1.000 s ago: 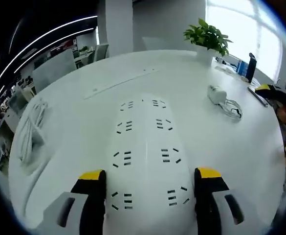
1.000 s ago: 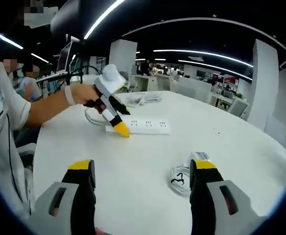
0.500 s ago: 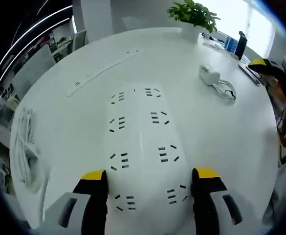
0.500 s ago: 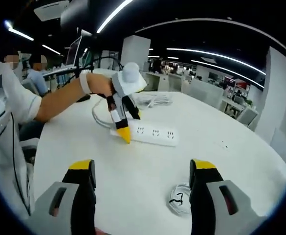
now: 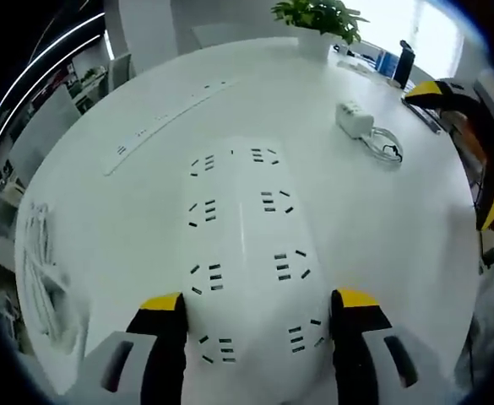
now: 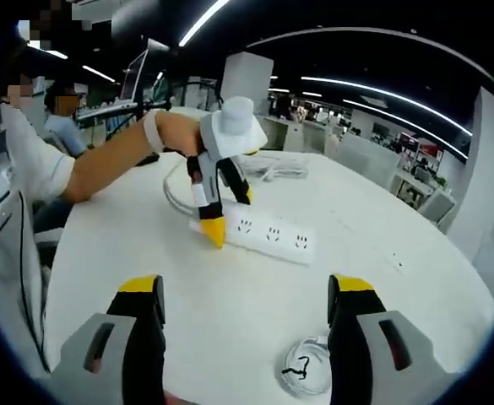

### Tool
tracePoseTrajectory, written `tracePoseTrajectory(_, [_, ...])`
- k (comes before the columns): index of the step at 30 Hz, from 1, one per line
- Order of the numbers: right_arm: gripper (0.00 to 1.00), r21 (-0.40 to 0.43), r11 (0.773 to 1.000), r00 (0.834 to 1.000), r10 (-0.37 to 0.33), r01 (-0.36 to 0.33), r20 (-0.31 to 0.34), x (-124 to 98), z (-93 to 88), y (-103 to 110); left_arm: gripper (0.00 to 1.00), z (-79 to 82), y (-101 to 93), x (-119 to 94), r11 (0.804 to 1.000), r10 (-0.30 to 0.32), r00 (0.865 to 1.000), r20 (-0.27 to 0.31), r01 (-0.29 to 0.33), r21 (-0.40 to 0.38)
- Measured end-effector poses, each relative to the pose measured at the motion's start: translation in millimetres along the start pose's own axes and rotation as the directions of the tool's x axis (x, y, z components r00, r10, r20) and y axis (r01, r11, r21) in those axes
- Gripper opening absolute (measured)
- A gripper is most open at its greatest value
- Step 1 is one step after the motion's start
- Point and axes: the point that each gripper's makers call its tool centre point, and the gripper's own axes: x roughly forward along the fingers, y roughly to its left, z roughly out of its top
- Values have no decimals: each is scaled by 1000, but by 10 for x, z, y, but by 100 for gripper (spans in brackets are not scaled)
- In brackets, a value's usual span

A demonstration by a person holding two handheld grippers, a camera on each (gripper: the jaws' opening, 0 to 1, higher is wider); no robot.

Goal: Straighten the power strip on the desk, plug the charger into it

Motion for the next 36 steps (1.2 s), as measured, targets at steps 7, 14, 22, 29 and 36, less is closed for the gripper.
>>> tracePoseTrajectory(7, [76,-214,975,997,43,-56,-65,274,88,-230,70,0,-12,-1,1000,0,1000,2,0,2])
tracePoseTrajectory(14, [72,-339,936,993,64,-94,-101,518,178,-455,70,6,-20,1,1000,-1,1000,4,1,4])
tracePoseTrajectory(22, [78,-410,879,966,181,-242,-183,839,134,-554,70,9,-24,3,1000,-3,1000,7,3,8])
tracePoseTrajectory(29, [78,-473,804,923,233,-360,-306,1173,98,-648,71,14,-30,7,1000,-4,1000,8,3,9])
tracePoseTrajectory(36, [78,-519,712,856,233,-473,-461,1475,-5,-695,71,16,-40,14,1000,-7,1000,10,7,14])
